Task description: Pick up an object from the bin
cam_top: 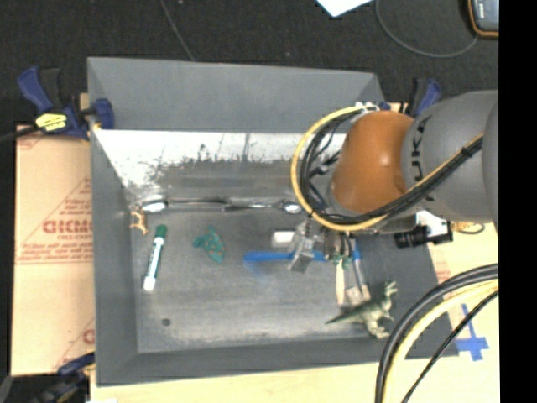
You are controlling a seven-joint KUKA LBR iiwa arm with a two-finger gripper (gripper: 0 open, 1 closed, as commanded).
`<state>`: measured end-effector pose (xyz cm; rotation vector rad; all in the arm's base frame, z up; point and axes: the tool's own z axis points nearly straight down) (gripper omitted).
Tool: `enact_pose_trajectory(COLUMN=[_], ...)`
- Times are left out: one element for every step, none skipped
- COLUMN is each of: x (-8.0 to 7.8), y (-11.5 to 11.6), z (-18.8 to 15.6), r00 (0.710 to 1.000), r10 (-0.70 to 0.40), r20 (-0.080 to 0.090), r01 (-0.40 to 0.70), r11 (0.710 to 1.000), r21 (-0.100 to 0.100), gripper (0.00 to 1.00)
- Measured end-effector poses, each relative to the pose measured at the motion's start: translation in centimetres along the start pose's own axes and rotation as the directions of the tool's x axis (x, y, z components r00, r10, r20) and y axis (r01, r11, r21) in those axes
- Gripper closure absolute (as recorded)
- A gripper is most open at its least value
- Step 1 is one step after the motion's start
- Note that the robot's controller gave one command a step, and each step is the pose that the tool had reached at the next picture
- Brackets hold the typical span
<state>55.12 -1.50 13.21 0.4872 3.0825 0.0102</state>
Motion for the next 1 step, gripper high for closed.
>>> enact_pose_trajectory(x=[0.1], y=[-0.06], z=[-1.14], r00=[1.0], r10=[-0.001], r20=[-0.006], r01=[0.001], r11=[1.0], r21=[0.001], gripper=[1.0])
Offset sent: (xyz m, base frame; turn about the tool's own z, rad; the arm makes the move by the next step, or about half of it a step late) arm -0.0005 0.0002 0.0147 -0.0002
